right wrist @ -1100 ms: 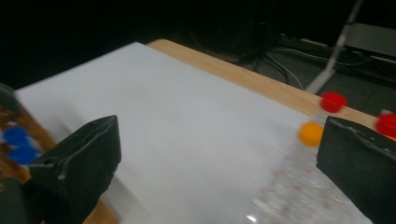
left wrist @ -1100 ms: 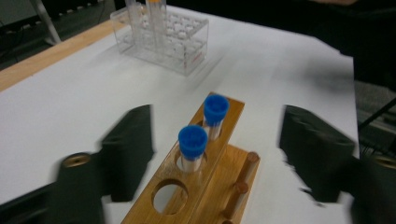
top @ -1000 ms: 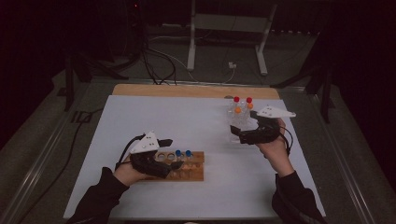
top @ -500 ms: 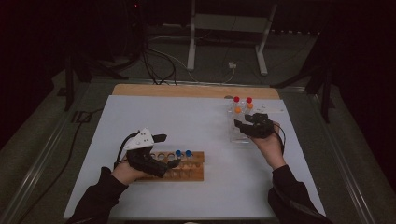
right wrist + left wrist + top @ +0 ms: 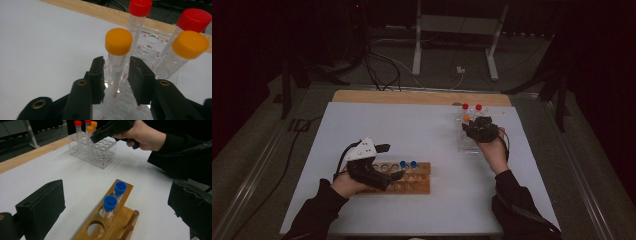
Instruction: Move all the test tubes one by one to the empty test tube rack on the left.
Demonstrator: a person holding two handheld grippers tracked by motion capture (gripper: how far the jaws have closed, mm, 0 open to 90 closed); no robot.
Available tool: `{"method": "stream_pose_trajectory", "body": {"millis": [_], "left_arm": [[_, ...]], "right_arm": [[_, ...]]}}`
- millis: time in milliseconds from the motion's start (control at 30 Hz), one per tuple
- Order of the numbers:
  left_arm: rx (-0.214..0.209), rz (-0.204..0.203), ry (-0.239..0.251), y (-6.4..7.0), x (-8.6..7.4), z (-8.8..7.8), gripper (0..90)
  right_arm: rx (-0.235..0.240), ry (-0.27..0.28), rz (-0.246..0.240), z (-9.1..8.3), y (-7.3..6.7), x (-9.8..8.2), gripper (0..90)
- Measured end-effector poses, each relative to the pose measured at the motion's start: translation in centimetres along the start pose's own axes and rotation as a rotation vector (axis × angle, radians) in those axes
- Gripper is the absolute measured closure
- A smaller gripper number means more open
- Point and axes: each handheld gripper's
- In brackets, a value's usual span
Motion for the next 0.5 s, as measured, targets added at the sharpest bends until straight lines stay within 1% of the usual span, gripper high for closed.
{"method": "stream_pose_trajectory", "body": {"millis": [100,133,167,300,400,500], "left_arm": [[0.004,0.003,-0.002,0.0,0.0,0.0,1.8],[-0.001,0.001,-0.003,0.0,0.0,0.0,1.8],[0.000,0.000,-0.001,0.0,0.0,0.0,1.8],[0.000,-0.001,-0.005,-0.1,-0.1,0.1,1.8],[-0.003,-0.003,-0.008,-0.1,-0.1,0.1,1.8],[-0.008,-0.004,-0.006,-0.1,0.0,0.1,1.8]], "right_arm": [[-0.005,-0.011,0.010,0.4,0.1,0.2,69.7],[-0.010,-0.010,0.009,0.5,0.0,0.2,72.6],[-0.013,-0.006,0.010,0.5,0.0,0.2,73.3],[-0.012,-0.001,0.002,0.5,-0.1,0.3,74.2],[-0.013,0.011,-0.008,0.1,-0.2,0.5,74.3],[-0.017,0.024,-0.029,-0.5,-0.5,0.9,74.4]]}}
Point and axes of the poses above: each handheld gripper's, and its own axes: z roughly forward along the jaws, x roughly out of its top, y roughly to its right, and after that the axes turned 15 degrees about x, right-handed
